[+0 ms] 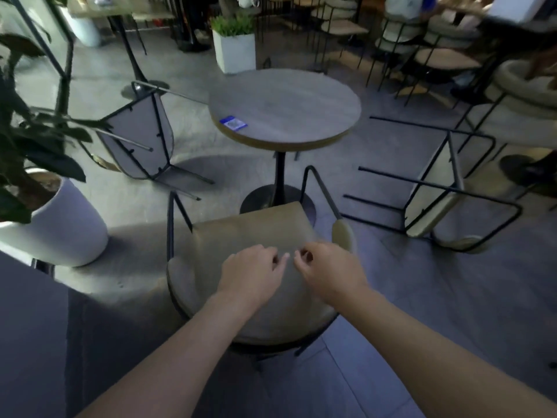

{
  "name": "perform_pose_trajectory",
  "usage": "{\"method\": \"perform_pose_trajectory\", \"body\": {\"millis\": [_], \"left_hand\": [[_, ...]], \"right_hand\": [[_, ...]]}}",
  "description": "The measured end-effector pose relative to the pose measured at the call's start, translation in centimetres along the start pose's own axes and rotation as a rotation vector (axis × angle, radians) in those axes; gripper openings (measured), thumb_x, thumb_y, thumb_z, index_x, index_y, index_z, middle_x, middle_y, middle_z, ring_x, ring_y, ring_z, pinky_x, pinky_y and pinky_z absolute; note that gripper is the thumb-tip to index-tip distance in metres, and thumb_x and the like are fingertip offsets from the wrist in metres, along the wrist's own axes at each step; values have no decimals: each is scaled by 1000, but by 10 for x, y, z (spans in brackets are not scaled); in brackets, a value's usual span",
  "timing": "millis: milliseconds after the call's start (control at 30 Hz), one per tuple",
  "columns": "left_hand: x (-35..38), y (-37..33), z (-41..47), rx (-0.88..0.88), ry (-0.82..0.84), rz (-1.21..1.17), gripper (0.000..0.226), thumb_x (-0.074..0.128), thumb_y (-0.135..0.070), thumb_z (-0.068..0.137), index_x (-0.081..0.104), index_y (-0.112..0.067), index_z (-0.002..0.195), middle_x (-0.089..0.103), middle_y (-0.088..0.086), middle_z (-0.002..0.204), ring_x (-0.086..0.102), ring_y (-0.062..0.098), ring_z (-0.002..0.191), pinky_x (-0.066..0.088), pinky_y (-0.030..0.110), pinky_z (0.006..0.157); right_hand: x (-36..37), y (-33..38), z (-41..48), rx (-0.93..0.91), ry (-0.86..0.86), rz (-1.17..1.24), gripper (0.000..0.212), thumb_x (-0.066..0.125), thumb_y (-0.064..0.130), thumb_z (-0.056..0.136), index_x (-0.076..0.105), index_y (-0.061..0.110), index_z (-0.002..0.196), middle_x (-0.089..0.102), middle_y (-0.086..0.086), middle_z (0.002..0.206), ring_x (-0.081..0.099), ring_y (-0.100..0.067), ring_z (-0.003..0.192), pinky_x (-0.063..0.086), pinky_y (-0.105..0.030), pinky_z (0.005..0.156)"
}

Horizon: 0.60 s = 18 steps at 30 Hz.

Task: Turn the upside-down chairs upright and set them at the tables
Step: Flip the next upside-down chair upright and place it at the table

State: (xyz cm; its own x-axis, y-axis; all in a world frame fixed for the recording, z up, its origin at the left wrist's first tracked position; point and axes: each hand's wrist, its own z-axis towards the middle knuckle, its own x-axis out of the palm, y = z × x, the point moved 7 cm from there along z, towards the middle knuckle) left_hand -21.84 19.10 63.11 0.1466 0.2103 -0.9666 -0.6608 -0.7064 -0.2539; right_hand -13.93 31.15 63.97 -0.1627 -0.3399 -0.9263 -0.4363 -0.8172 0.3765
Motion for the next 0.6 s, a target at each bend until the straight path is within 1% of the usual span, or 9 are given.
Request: {"method": "perform_pose_trajectory", "body": {"millis": [67, 100, 133, 200, 267, 333, 400, 500, 600], "left_hand": [[-56, -39, 26, 62, -62, 1, 41, 38, -54, 101, 55, -26, 77, 61, -2, 84, 63, 23, 84, 37, 32, 61], [-85, -62, 38, 103, -101, 4, 40, 39, -54, 101, 56, -25, 78, 60, -1, 84, 62, 24, 84, 36, 32, 61], [-113, -87, 48, 148, -142, 3, 41, 40, -53, 101, 59, -24, 80, 60, 1, 84, 62, 25, 85, 35, 32, 61], [-163, -142, 64, 228, -182, -16, 40, 40, -51, 101, 60, -22, 83, 62, 1, 86, 61, 24, 86, 33, 33, 62], [-199, -197, 75, 294, -194, -46, 38, 40, -48, 102, 55, -22, 78, 59, -1, 83, 59, 22, 81, 31, 33, 62], [-222, -250, 87, 349, -195, -65, 39, 41, -45, 102, 46, -23, 70, 51, -4, 74, 56, 22, 75, 30, 34, 60], [-234, -299, 98, 398, -188, -61, 42, 43, -45, 101, 39, -23, 65, 45, -4, 69, 58, 25, 74, 33, 35, 59], [-240, -369, 113, 462, -168, -43, 36, 43, -45, 100, 45, -22, 72, 46, -3, 74, 59, 26, 78, 38, 35, 60], [-245, -425, 131, 513, -167, -59, 30, 45, -46, 99, 51, -26, 78, 49, -4, 82, 57, 22, 84, 45, 35, 66]], "right_hand": [[-69, -5, 13, 12, -116, 1, 32, 48, 45, 101, 62, 21, 87, 59, 5, 83, 57, -20, 76, 45, -35, 61], [-104, -9, 19, 24, -166, -2, 30, 47, 46, 101, 64, 23, 91, 61, 5, 87, 58, -19, 79, 48, -36, 64], [-140, -15, 22, 38, -212, 0, 28, 47, 47, 100, 64, 26, 92, 62, 6, 89, 60, -19, 81, 50, -36, 67], [-206, -33, 20, 74, -271, 4, 29, 45, 50, 98, 56, 32, 79, 61, 7, 81, 60, -21, 77, 48, -37, 64], [-269, -56, 9, 124, -317, -35, 39, 44, 51, 98, 43, 27, 66, 53, 5, 66, 57, -25, 68, 38, -36, 57], [-323, -84, -7, 163, -362, -89, 45, 45, 50, 100, 44, 20, 66, 51, 3, 59, 56, -26, 62, 32, -35, 54], [-369, -114, -25, 190, -381, -131, 45, 45, 48, 101, 48, 17, 68, 53, 2, 60, 56, -26, 62, 34, -35, 54], [-425, -167, -46, 241, -370, -150, 42, 46, 48, 101, 52, 18, 71, 58, 1, 65, 57, -25, 64, 43, -35, 57], [-474, -215, -61, 262, -419, -150, 36, 46, 49, 100, 59, 21, 81, 61, 3, 72, 60, -20, 67, 54, -37, 64]]}}
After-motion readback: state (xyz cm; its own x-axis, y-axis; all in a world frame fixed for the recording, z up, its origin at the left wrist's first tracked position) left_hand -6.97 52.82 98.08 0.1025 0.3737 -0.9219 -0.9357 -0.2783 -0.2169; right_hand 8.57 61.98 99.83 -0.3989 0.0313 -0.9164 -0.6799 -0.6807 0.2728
